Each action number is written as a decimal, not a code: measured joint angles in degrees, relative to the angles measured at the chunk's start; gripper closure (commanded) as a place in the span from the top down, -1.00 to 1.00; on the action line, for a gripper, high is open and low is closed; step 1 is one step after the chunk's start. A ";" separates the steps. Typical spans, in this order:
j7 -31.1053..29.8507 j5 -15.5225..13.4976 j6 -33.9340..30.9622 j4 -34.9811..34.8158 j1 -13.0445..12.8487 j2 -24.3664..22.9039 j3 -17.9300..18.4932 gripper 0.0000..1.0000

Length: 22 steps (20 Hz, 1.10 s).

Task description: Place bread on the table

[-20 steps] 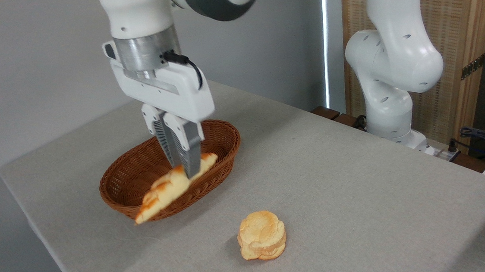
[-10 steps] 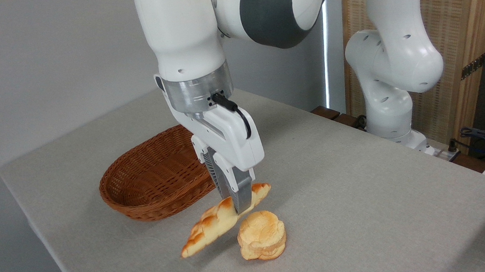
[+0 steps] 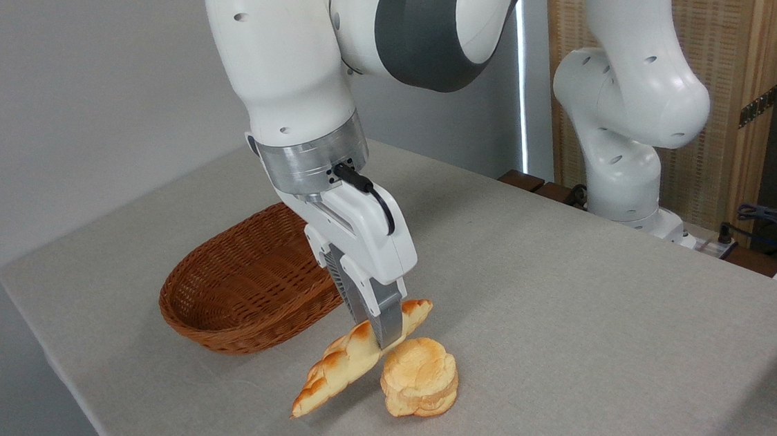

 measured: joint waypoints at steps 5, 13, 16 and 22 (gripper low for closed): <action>0.00 0.00 0.00 0.00 -0.12 0.00 -0.10 1.00; -0.03 -0.01 0.01 0.93 -0.41 -0.53 -0.37 1.00; -2.44 -0.07 0.01 2.49 -0.53 -2.28 -1.61 1.00; -18.55 -0.05 0.01 6.28 -0.92 -4.13 -8.59 1.00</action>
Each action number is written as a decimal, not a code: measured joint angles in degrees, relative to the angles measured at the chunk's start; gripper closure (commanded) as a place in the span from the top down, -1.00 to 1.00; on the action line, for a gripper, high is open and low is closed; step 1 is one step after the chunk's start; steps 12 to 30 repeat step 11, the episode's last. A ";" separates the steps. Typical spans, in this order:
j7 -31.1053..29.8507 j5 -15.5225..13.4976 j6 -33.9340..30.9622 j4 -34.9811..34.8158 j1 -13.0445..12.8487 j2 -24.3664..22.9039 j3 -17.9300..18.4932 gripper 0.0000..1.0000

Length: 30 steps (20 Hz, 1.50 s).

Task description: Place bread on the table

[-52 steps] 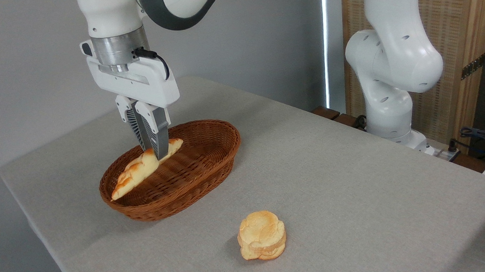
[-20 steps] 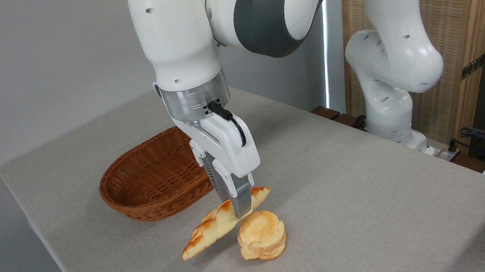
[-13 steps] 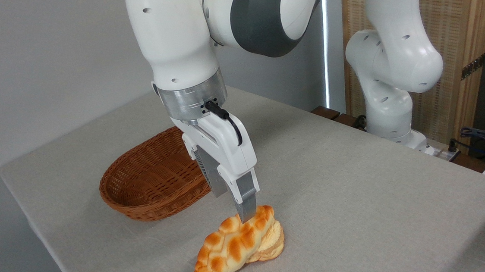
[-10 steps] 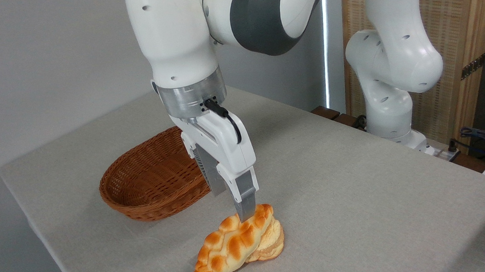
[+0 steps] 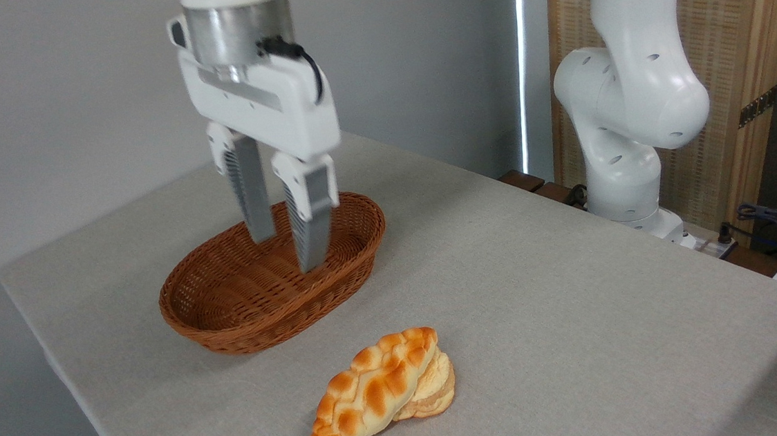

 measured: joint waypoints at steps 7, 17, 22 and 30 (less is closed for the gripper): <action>-6.43 0.00 0.00 1.63 -0.08 0.37 -2.93 1.00; -6.43 0.00 0.00 1.63 0.06 0.98 -2.88 1.00; -6.43 0.00 0.00 1.63 0.06 0.98 -2.88 1.00; -6.43 0.00 0.00 1.63 0.06 0.98 -2.88 1.00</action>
